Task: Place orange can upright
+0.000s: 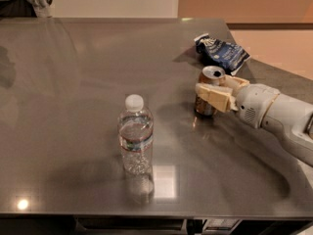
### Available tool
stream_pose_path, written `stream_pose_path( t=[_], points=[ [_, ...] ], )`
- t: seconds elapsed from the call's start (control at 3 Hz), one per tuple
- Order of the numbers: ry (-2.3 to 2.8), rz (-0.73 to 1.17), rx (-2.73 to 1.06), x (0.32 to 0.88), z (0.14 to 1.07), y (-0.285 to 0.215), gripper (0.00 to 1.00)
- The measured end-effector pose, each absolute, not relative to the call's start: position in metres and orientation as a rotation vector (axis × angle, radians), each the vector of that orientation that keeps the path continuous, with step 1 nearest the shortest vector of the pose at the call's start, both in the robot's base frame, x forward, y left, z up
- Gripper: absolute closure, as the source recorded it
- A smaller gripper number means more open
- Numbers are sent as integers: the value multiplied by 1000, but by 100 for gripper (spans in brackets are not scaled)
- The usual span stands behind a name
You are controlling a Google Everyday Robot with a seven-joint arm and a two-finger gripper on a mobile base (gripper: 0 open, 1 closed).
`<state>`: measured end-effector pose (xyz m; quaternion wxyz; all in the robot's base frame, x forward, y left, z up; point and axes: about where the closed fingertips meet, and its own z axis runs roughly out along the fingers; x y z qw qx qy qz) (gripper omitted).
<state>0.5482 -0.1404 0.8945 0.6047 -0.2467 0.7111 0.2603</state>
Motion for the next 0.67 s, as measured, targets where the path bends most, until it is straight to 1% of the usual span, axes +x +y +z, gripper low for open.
stream_pose_path(
  t=[0.33, 0.67],
  points=[
    [1642, 602, -577, 548, 896, -138, 0],
    [1642, 602, -577, 548, 896, -138, 0]
  ],
)
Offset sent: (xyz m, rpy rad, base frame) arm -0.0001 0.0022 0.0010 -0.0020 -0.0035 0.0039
